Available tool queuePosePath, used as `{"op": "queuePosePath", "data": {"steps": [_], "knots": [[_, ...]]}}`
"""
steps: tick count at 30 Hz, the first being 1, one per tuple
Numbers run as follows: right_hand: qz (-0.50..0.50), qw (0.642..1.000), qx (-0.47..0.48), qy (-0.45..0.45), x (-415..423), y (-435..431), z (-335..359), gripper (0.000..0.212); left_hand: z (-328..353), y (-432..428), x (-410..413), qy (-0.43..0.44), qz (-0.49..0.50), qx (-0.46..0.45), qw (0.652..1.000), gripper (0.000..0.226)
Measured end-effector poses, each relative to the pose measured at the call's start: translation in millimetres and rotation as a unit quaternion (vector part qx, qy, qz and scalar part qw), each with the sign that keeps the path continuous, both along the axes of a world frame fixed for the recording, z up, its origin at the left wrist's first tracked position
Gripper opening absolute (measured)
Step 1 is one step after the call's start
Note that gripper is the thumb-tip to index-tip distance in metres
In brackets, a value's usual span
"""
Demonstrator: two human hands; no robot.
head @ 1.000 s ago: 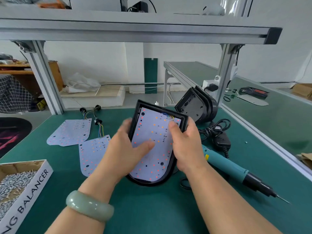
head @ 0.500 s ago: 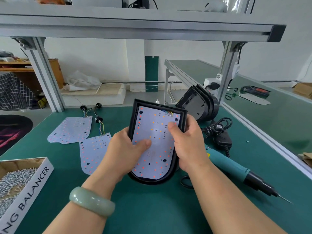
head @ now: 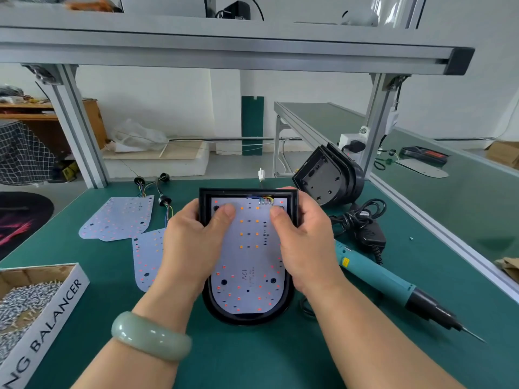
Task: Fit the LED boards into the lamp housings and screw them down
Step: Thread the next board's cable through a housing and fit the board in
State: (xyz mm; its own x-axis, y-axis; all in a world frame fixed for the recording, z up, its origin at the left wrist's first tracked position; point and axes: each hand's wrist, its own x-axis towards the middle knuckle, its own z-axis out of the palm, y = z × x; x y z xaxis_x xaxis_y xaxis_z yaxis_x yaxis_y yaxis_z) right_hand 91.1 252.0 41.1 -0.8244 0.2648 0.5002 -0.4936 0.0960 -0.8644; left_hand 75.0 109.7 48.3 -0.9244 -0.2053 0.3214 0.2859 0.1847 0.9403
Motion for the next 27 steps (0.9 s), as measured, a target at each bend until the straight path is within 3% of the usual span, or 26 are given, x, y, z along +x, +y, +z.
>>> {"op": "queuePosePath", "data": {"steps": [1, 3, 4, 6, 8, 9, 11, 14, 15, 17, 18, 19, 22, 24, 27], "knots": [[-0.027, 1.000, -0.001, 0.002, -0.7, -1.6, -0.3, 0.017, 1.8, 1.6, 2.3, 0.018, 0.031, -0.058, 0.998, 0.007], [-0.089, 0.996, -0.031, 0.008, -1.6, -4.5, 0.5, 0.025, 2.7, 7.0, 10.5, 0.099, 0.113, -0.177, 0.973, 0.043], [-0.108, 0.993, -0.050, 0.012, -0.7, -5.4, 1.8, 0.027, 5.5, 12.8, 16.7, 0.137, 0.118, -0.200, 0.963, 0.047], [-0.099, 0.992, -0.075, 0.015, 3.8, -8.7, 2.5, 0.028, 9.9, 28.5, 31.4, 0.134, 0.049, -0.207, 0.968, 0.054], [-0.007, 0.997, -0.077, 0.016, 10.7, -14.8, 1.4, 0.032, 10.5, 38.8, 40.1, 0.096, -0.012, -0.182, 0.979, 0.068], [0.049, 0.997, -0.052, 0.021, 13.3, -18.4, 0.0, 0.037, 11.0, 38.7, 40.1, 0.093, -0.007, -0.168, 0.981, 0.067], [0.149, 0.988, 0.016, 0.036, 15.3, -24.3, -2.5, 0.049, 14.2, 28.8, 34.0, 0.095, 0.025, -0.126, 0.987, 0.045], [0.244, 0.969, 0.026, 0.036, 14.4, -22.3, -1.2, 0.049, 16.7, 6.3, 19.2, 0.048, 0.059, -0.060, 0.995, 0.017], [0.207, 0.977, 0.022, 0.037, 14.8, -19.4, -0.2, 0.047, 16.7, -0.8, 15.7, 0.039, 0.064, -0.057, 0.996, 0.011], [0.013, 0.995, 0.079, 0.052, 10.8, -9.8, -0.2, 0.040, 17.1, -11.9, 12.0, 0.038, 0.055, -0.064, 0.996, 0.016], [-0.080, 0.986, 0.139, 0.049, 10.2, -6.3, 1.2, 0.037, 17.0, -16.4, 11.3, 0.039, 0.041, -0.065, 0.996, 0.018], [-0.111, 0.974, 0.194, 0.033, 10.3, -5.0, 4.0, 0.038, 18.1, -19.5, 11.9, 0.038, 0.024, -0.067, 0.997, 0.017], [0.011, 0.971, 0.233, -0.050, 6.7, -3.4, 10.3, 0.027, 17.6, -23.7, 11.3, 0.040, -0.012, -0.082, 0.996, 0.013], [0.009, 0.967, 0.248, -0.055, 6.2, -3.4, 16.3, 0.018, 18.1, -24.0, 10.2, 0.044, -0.016, -0.076, 0.996, 0.015], [0.007, 0.970, 0.235, -0.062, 14.9, -8.4, 17.5, 0.032, 18.0, -24.3, 8.5, 0.028, -0.014, 0.000, 1.000, 0.018]]}}
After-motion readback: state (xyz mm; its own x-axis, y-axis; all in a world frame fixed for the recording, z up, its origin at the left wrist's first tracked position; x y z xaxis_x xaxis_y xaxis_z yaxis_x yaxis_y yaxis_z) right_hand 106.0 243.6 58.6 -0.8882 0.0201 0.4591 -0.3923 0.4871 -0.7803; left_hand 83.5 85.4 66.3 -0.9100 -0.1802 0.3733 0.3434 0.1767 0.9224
